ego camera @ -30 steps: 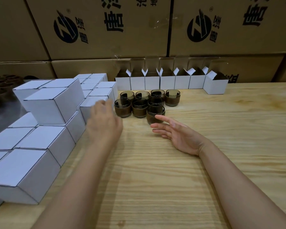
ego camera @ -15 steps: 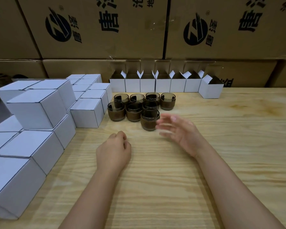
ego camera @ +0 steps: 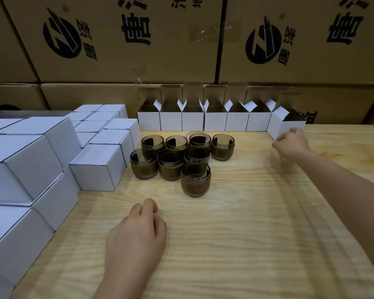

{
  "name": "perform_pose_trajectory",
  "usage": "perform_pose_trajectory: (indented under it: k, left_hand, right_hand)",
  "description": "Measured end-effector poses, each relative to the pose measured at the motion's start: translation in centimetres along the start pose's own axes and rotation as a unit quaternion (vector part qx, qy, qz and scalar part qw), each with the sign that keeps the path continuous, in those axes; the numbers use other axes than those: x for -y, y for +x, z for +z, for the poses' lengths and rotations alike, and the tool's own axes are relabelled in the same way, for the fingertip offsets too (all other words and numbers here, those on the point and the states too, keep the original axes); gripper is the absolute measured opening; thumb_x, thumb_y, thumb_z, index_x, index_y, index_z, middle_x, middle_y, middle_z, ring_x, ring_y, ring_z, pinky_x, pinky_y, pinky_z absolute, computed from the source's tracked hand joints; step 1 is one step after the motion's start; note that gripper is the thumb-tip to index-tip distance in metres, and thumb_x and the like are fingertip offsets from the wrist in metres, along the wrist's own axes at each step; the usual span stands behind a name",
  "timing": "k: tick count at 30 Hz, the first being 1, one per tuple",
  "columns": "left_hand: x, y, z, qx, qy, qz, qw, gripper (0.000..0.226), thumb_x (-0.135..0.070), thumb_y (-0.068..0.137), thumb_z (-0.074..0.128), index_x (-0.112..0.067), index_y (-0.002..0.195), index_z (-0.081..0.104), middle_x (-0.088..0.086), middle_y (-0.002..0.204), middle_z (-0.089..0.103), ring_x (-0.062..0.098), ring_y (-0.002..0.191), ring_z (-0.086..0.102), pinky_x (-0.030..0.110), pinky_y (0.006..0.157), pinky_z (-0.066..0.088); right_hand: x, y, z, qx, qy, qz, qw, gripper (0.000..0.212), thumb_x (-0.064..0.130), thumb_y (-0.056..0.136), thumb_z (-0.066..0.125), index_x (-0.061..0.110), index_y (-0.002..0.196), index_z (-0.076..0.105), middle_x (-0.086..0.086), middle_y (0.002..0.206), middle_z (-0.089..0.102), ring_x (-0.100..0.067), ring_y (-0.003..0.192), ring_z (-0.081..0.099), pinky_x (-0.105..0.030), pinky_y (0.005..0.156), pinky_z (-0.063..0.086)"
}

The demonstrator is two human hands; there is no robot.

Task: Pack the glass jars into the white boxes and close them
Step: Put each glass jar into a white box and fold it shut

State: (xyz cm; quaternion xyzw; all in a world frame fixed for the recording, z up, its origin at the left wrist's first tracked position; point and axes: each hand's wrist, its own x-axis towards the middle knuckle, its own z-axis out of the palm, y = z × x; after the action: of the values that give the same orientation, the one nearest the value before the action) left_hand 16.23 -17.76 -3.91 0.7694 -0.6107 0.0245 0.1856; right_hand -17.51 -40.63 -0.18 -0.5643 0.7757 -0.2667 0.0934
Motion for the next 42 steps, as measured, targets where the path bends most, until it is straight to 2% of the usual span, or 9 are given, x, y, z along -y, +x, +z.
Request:
perform_pose_trajectory:
  k: [7,11,15,20,24,28,33,38,42]
  left_hand:
    - [-0.1,-0.1,-0.2,0.010,0.004,-0.007,1.000,0.016,-0.044,0.095,0.032,-0.039,0.108,0.037,-0.018,0.096,0.048,0.005,0.067,0.043,0.021,0.052,0.028]
    - [-0.1,-0.2,-0.3,0.009,0.002,-0.008,1.000,0.016,-0.047,0.094,0.031,-0.040,0.108,0.035,-0.017,0.099,0.049,0.005,0.073,0.048,0.023,0.059,0.033]
    - [-0.2,-0.2,-0.3,0.005,0.009,-0.005,1.000,0.014,-0.047,0.094,0.031,-0.040,0.107,0.034,-0.017,0.102,0.050,0.004,0.081,0.056,0.024,0.061,0.035]
    - [-0.1,-0.1,-0.1,0.011,0.011,-0.018,1.000,0.013,-0.045,0.094,0.032,-0.040,0.106,0.037,-0.018,0.098,0.051,0.006,0.066,0.041,0.022,0.052,0.025]
    - [0.1,-0.1,0.1,0.004,0.002,-0.009,1.000,0.015,-0.041,0.093,0.034,-0.036,0.107,0.041,-0.016,0.099,0.055,0.008,0.071,0.050,0.027,0.058,0.032]
    - [0.3,0.0,0.2,0.007,-0.009,-0.001,1.000,0.014,-0.040,0.094,0.035,-0.032,0.104,0.043,-0.012,0.098,0.057,0.011,0.072,0.052,0.029,0.059,0.032]
    - [0.4,0.2,0.3,0.020,-0.046,0.013,0.999,0.033,-0.055,0.094,0.031,-0.028,0.105,0.047,-0.008,0.103,0.059,0.020,0.087,0.060,0.030,0.066,0.033]
    - [0.5,0.4,0.5,0.038,-0.069,0.029,0.996,0.062,-0.070,0.086,0.012,-0.028,0.107,0.052,-0.005,0.104,0.059,0.021,0.092,0.059,0.032,0.069,0.031]
    - [0.6,0.6,0.7,0.027,-0.109,0.040,0.993,0.068,-0.072,0.085,0.007,-0.029,0.108,0.053,-0.004,0.106,0.063,0.022,0.098,0.060,0.033,0.072,0.031]
  right_hand:
    - [-0.9,3.7,-0.9,0.053,-0.114,0.013,0.992,0.024,0.021,0.093,0.055,0.004,0.108,0.064,0.003,0.160,-0.007,-0.031,0.137,0.030,-0.039,0.100,0.039]
    - [-1.4,4.7,-1.0,-0.005,-0.127,-0.013,0.992,0.020,0.010,0.091,0.051,-0.004,0.097,0.065,0.002,0.158,0.007,-0.032,0.128,0.035,-0.038,0.088,0.042]
    - [-1.6,4.9,-0.6,-0.013,-0.138,-0.042,0.989,0.034,0.009,0.091,0.051,-0.005,0.122,0.051,-0.010,0.146,0.029,-0.036,0.108,0.050,-0.040,0.079,0.044]
    - [-1.2,3.3,-0.3,-0.085,-0.144,-0.091,0.982,0.019,-0.003,0.089,0.045,-0.012,0.097,0.061,-0.020,0.120,0.045,-0.038,0.099,0.051,-0.040,0.077,0.046]
    - [-0.1,-0.7,-0.4,-0.183,-0.079,-0.123,0.972,0.022,0.006,0.091,0.044,-0.009,0.099,0.059,-0.016,0.116,0.047,-0.035,0.098,0.048,-0.036,0.066,0.034]
    - [1.5,-6.7,-0.7,-0.268,-0.006,-0.208,0.941,0.013,0.012,0.084,0.054,0.006,0.073,0.050,-0.005,0.091,0.047,-0.029,0.089,0.048,-0.030,0.059,0.028]
    - [4.3,-15.1,-1.2,-0.341,0.090,-0.275,0.895,0.017,0.010,0.079,0.058,0.007,0.067,0.047,-0.014,0.081,0.052,-0.032,0.077,0.047,-0.031,0.059,0.032]
    - [7.8,-23.6,-0.3,-0.366,0.099,-0.335,0.863,0.016,0.013,0.078,0.055,0.006,0.064,0.051,-0.014,0.074,0.053,-0.030,0.068,0.046,-0.037,0.062,0.039]
    - [9.9,-28.3,1.5,-0.348,0.070,-0.346,0.869,0.017,0.015,0.078,0.058,0.006,0.065,0.052,-0.011,0.074,0.054,-0.029,0.066,0.047,-0.037,0.060,0.038]
